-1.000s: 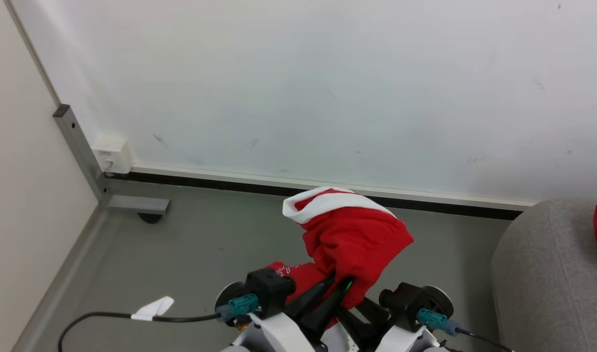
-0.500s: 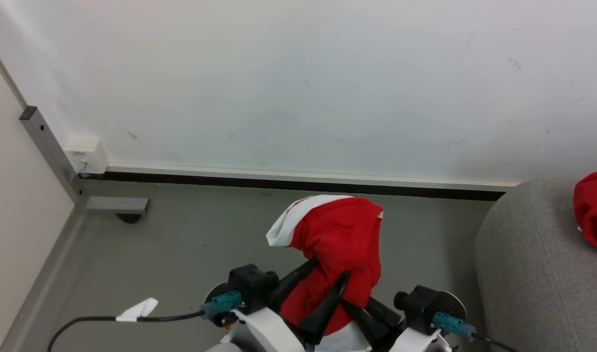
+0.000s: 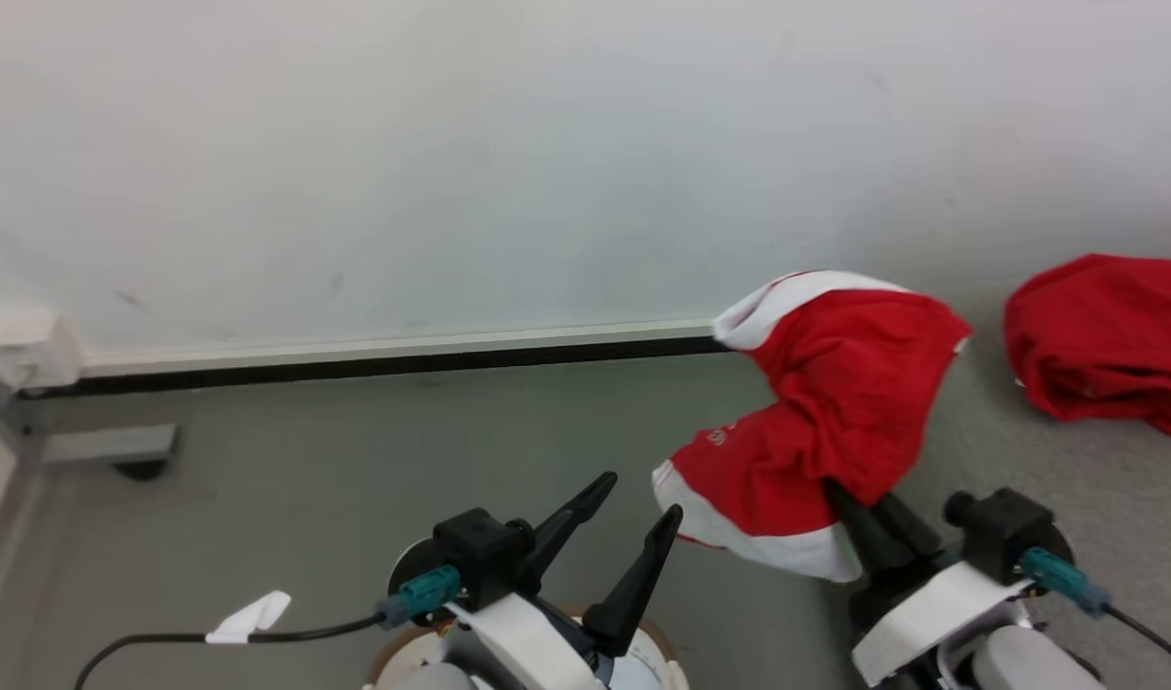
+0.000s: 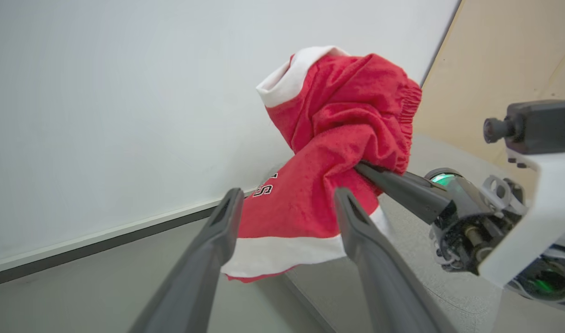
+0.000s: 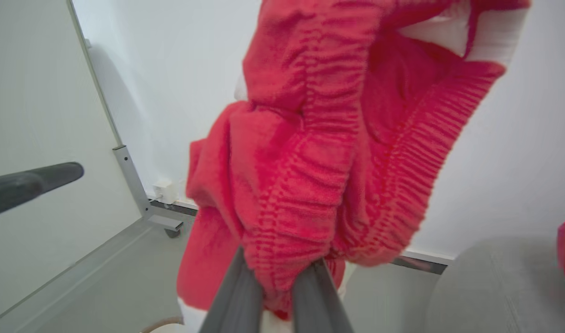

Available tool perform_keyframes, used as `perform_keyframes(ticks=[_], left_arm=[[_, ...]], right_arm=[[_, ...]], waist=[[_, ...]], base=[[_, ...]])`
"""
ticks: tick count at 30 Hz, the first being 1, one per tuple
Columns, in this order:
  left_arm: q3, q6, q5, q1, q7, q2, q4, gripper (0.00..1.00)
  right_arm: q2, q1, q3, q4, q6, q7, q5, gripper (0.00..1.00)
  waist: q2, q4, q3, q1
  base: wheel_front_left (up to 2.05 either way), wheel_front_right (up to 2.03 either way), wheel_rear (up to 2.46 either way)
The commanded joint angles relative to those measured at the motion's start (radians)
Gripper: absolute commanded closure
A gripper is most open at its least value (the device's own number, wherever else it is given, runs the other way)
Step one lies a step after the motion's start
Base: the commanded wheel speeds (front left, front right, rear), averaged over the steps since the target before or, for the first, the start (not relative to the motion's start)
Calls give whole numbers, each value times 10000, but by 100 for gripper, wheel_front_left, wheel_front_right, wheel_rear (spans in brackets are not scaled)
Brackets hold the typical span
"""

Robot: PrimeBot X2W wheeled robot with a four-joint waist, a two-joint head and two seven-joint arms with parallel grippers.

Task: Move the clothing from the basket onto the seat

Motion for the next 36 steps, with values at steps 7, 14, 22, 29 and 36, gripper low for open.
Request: perform_keyframes(ticks=[7,14,22,29,36], left_arm=[[82,-120,429,-101,-195,151,-90,0],[116,-226,587,62,-255,91,-21,0],[114,-377,803,-180,-282,45,4,0],[156,-464,871,-353,-246,204,-24,0],[216,-546,992,-753,-76,463,-263,0]], right_arm=[[-383,828,-1147,-704,-23,-30,-486,100],[-439,1588,-1759,-1401,-23,134,-732,100],[-391,1871,-2425,-2131,-23,341,-882,100],[-586,1515,-2967,-2496,-23,521,-891,100],[-1582,356,-4216,-2890,-23,948,-778,100]], waist=[[0,-1697,451,-1],[0,-2663,564,-1],[0,-2908,943,-1],[0,-2617,1464,-1],[0,-2042,2538,-1]], base=[[0,0,0],[0,0,0],[0,0,0],[0,0,0],[0,0,0]])
